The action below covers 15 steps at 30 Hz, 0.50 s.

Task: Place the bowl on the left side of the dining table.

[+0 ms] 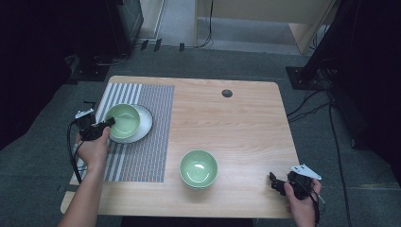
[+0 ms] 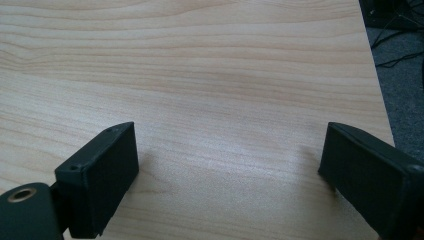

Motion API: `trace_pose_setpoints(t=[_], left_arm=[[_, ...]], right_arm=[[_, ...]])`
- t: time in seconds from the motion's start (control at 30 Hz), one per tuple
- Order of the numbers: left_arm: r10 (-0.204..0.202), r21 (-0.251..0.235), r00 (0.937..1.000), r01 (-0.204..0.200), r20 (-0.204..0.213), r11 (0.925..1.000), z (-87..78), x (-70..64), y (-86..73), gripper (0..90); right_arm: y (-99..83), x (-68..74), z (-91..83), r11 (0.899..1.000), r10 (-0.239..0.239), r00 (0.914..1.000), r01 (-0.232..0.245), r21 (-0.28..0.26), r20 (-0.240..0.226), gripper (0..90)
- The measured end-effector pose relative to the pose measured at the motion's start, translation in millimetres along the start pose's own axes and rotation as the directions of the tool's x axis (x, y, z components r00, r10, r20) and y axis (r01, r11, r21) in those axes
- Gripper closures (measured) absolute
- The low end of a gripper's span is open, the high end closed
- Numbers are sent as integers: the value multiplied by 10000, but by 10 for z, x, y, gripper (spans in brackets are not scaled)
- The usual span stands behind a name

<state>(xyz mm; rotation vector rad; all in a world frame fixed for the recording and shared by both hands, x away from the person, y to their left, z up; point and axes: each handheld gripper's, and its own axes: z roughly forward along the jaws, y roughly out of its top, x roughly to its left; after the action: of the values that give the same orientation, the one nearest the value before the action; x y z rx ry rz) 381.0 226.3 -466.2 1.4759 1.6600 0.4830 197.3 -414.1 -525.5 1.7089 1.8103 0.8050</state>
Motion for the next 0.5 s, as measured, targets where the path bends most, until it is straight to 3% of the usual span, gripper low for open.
trace_pose_setpoints(t=[0.33,0.5], left_arm=[[-198,644,9996,209,-178,9977,164,50,-25,824],[-670,943,9977,673,-57,9933,211,77,-11,818]], right_arm=[[0,0,1,10000,-5,10000,5,-10,-6,82],[0,0,0,10000,4,10000,-4,-4,-1,81]])
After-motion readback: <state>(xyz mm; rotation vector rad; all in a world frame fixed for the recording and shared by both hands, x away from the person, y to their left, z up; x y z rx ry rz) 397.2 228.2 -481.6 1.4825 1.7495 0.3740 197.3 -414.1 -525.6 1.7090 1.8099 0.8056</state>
